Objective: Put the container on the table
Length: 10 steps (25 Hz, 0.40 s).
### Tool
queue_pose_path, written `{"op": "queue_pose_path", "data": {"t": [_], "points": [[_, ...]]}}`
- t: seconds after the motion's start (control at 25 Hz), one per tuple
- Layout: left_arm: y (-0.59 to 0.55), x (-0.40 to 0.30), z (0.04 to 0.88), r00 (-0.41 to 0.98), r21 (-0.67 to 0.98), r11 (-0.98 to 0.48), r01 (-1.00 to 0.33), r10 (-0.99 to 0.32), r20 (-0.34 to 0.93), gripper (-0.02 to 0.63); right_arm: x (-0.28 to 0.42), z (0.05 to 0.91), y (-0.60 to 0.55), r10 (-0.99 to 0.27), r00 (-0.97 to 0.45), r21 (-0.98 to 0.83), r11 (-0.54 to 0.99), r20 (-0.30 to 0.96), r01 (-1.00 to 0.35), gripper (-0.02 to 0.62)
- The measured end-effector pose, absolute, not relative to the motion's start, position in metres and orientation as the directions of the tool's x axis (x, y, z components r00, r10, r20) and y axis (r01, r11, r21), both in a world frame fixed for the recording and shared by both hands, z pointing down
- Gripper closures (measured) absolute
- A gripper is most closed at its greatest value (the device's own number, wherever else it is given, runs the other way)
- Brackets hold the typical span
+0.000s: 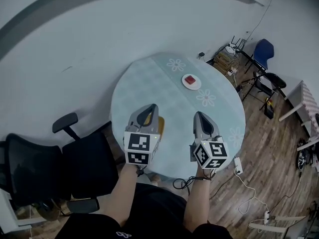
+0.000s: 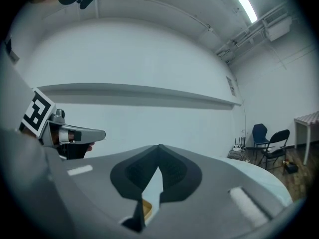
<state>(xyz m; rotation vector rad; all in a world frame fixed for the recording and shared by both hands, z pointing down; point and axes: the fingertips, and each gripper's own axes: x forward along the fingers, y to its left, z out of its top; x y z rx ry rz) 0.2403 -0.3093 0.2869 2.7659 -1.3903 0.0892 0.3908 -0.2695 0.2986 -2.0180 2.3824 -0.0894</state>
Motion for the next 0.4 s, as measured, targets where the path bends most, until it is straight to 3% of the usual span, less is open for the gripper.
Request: {"op": "queue_pose_path", "data": {"t": [0.4], "points": [[-0.308,0.264,0.281,0.624,0.017,-0.624,-0.781,-0.779,0.061,0.604,0.41,0.283,-0.265,-0.989,-0.148,-0.034,0.149,-0.025,-0.988,0.586]]}}
